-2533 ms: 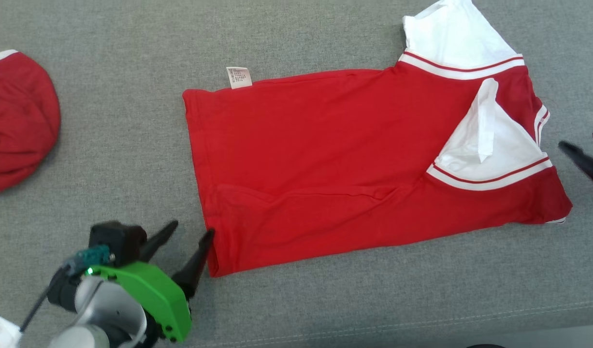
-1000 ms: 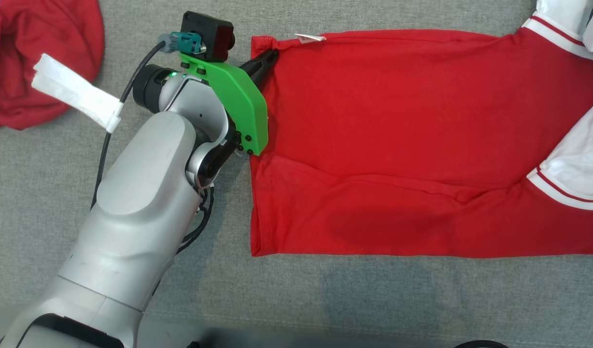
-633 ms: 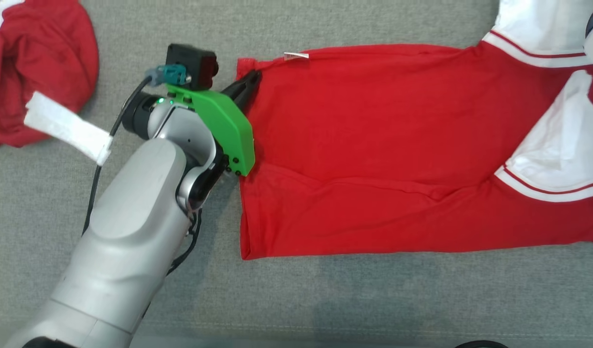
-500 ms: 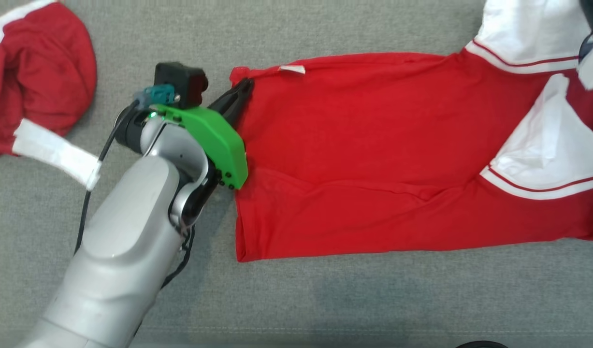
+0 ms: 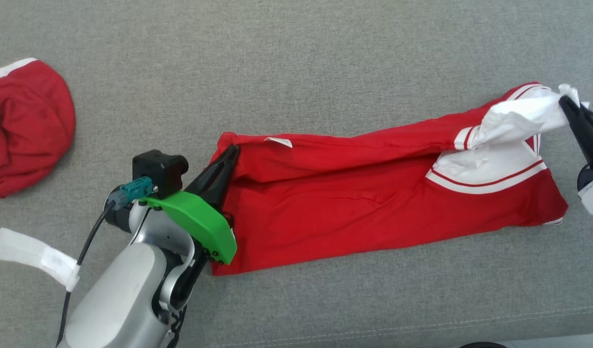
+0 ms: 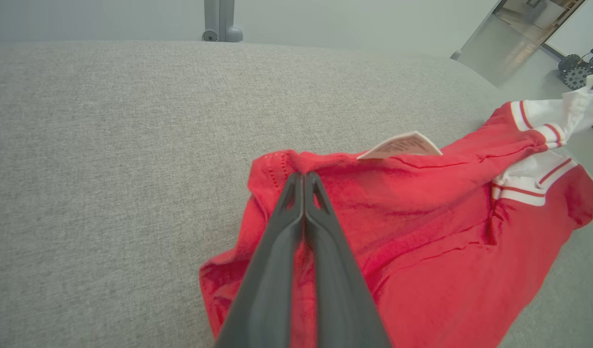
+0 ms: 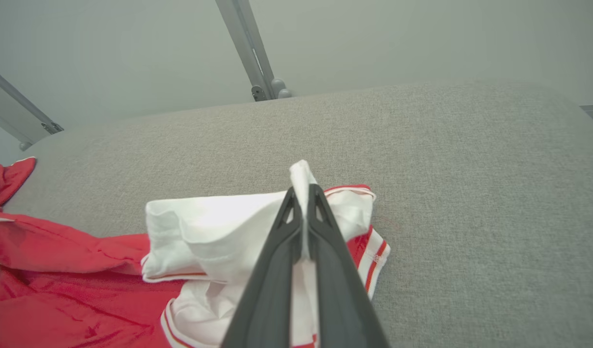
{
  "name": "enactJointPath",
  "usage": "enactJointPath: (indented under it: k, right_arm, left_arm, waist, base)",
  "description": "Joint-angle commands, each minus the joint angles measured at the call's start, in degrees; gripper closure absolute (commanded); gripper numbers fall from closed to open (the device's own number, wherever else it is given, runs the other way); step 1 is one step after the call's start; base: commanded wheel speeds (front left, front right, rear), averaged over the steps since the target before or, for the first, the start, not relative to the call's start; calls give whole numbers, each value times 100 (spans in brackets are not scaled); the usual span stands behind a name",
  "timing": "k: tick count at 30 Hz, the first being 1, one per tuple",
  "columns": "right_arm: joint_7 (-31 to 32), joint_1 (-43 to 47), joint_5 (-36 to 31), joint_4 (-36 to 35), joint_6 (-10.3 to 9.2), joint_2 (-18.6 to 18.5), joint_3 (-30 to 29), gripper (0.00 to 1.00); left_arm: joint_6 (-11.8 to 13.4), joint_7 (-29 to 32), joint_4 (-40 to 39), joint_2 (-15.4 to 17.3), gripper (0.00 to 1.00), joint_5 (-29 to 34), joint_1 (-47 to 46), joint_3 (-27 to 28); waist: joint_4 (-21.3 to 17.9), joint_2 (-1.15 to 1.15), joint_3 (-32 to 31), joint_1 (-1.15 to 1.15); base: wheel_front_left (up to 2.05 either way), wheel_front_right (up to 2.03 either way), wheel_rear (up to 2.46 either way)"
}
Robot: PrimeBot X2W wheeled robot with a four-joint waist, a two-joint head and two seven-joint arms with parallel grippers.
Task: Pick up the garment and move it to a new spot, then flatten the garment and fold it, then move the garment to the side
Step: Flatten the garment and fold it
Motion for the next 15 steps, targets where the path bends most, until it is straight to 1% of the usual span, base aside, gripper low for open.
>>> enactJointPath:
  k: [1, 5, 10, 12, 15]
  right_arm:
    - [-72, 281, 19, -93, -2, 40, -99, 100]
    - [-163, 855, 14, -299, -1, 305, -261, 100]
    - [-213, 1333, -71, -453, -1, 633, -397, 100]
    - [-155, 1470, -99, -462, -1, 725, -420, 100]
    - [-33, 1576, -203, -329, -1, 849, -374, 100]
  left_arm:
    - [59, -76, -68, 54, 100, 12, 181, 7]
    - [134, -293, -207, 45, 100, -80, 568, 46]
    - [216, -586, -245, 107, 100, -178, 953, 184]
    - [221, -662, -200, 117, 100, -249, 1089, 223]
    - [114, -789, -43, 92, 100, -310, 1230, 215]
  waist:
    - [-134, 0, -119, 0]
    - [-223, 0, -151, 0]
    - [-262, 0, -248, 0]
    - [-276, 0, -285, 0]
    - [-293, 0, -352, 0]
  base:
    - [0, 0, 0]
    - [0, 0, 0]
    - [0, 0, 0]
    - [0, 0, 0]
    - [0, 0, 0]
